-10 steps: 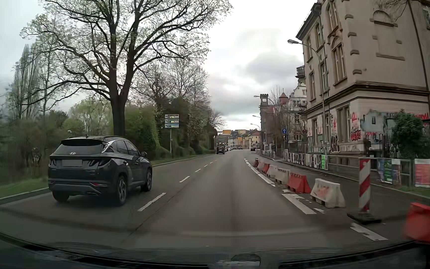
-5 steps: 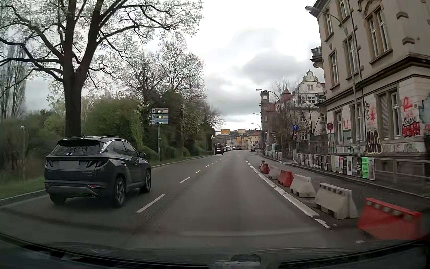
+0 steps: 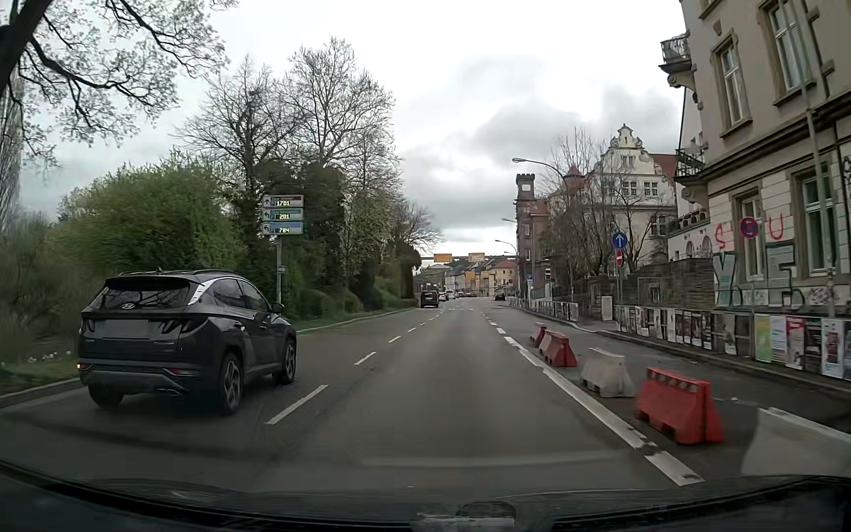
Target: Follow the waypoints while adhering to traffic rules and regulations
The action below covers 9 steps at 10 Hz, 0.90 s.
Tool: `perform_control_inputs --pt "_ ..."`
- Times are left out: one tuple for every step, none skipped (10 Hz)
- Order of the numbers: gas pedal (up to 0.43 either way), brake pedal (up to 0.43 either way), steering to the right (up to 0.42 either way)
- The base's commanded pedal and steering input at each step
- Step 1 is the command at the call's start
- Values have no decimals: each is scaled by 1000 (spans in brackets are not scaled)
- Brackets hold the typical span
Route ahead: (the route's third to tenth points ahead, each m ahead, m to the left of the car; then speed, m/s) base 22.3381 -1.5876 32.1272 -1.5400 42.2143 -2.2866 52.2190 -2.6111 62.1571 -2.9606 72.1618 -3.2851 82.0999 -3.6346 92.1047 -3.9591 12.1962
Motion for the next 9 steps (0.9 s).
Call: perform_control_inputs --pt "110 0 5" --pt "110 0 6" --pt "110 0 6" --pt "110 0 6" --pt "110 0 6" --pt "110 0 6" --pt "110 0 6" --pt "110 0 6" --pt "110 0 6"
